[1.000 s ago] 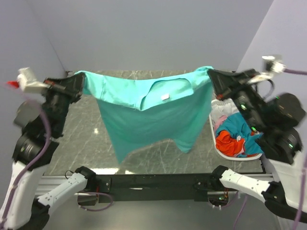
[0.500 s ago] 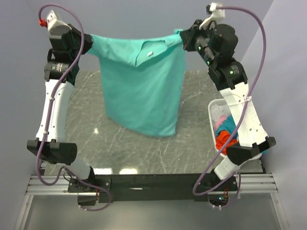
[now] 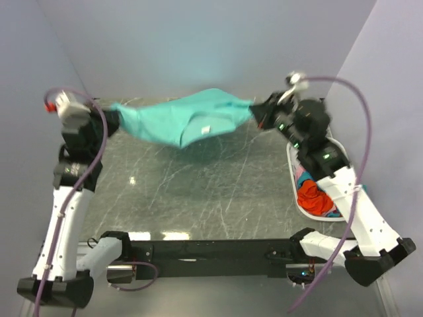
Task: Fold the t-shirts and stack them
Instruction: Flatten the tshirt out
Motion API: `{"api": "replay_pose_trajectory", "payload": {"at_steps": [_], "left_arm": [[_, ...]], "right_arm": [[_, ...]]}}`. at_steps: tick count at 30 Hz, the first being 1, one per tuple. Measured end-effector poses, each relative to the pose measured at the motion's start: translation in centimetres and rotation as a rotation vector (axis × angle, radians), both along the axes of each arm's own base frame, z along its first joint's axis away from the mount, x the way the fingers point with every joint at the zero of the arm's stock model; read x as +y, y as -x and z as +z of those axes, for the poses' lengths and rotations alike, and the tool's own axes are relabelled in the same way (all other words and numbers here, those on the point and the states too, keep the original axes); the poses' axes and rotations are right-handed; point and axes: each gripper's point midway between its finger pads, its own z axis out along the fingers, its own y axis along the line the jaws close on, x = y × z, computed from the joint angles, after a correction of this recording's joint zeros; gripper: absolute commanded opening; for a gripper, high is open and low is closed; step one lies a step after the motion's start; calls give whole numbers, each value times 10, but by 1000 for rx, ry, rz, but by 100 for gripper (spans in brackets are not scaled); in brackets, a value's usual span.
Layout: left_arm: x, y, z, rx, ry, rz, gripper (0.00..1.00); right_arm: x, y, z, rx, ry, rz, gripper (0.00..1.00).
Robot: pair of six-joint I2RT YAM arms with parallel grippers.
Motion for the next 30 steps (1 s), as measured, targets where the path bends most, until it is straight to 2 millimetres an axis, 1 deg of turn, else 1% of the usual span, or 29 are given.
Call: {"api": "replay_pose_trajectory", "payload": {"at_steps": [2, 3, 4, 5, 6, 7, 8, 9, 10, 11, 12, 13, 14, 15, 16, 17, 19, 23, 25, 27, 29, 30], "left_arm": [[1, 12, -63, 109, 41, 14, 1], [0, 16, -94, 172, 62, 21, 1], [0, 22, -130, 253, 86, 31, 1], [0, 28, -165, 335, 105, 43, 5], [0, 37, -202, 426, 124, 59, 23], [1, 49, -234, 510, 135, 76, 28], [2, 66, -266, 596, 156, 101, 38], [3, 84, -293, 669, 173, 125, 57], [4, 97, -309, 713, 180, 138, 69], [5, 110, -323, 749, 196, 155, 83], [5, 120, -332, 772, 212, 170, 99], [6, 128, -337, 782, 226, 182, 100], [6, 132, -337, 782, 243, 195, 99], [7, 134, -334, 773, 256, 209, 99], [8, 134, -330, 763, 259, 215, 100], [9, 134, -324, 748, 262, 221, 99], [11, 130, -307, 716, 267, 232, 99], [10, 112, -262, 608, 274, 206, 99], [6, 101, -249, 563, 278, 174, 99], [-2, 88, -246, 551, 280, 124, 99], [-12, 74, -252, 574, 282, 70, 99], [-19, 66, -260, 602, 285, 42, 99]], "right_arm": [[10, 7, -62, 119, 23, 12, 0], [14, 12, -100, 201, 40, 15, 0], [17, 18, -140, 285, 59, 17, 0], [18, 25, -171, 353, 76, 17, 0], [18, 36, -212, 447, 97, 16, 5], [17, 45, -240, 515, 111, 15, 10], [14, 59, -273, 594, 126, 10, 15], [11, 71, -294, 651, 135, 9, 24], [10, 84, -315, 712, 137, 15, 43], [10, 95, -328, 753, 136, 25, 49], [10, 104, -337, 784, 135, 36, 56], [10, 110, -343, 808, 139, 44, 61], [11, 113, -343, 821, 139, 42, 63], [11, 112, -340, 820, 140, 36, 64], [10, 110, -336, 815, 140, 24, 70], [9, 106, -329, 803, 137, 7, 77], [8, 97, -307, 755, 116, -18, 88], [8, 86, -265, 650, 58, -34, 89], [8, 85, -253, 618, 39, -30, 89], [9, 86, -250, 610, 35, -21, 89], [11, 85, -253, 615, 41, -9, 90], [13, 84, -255, 617, 47, -5, 90]]}}
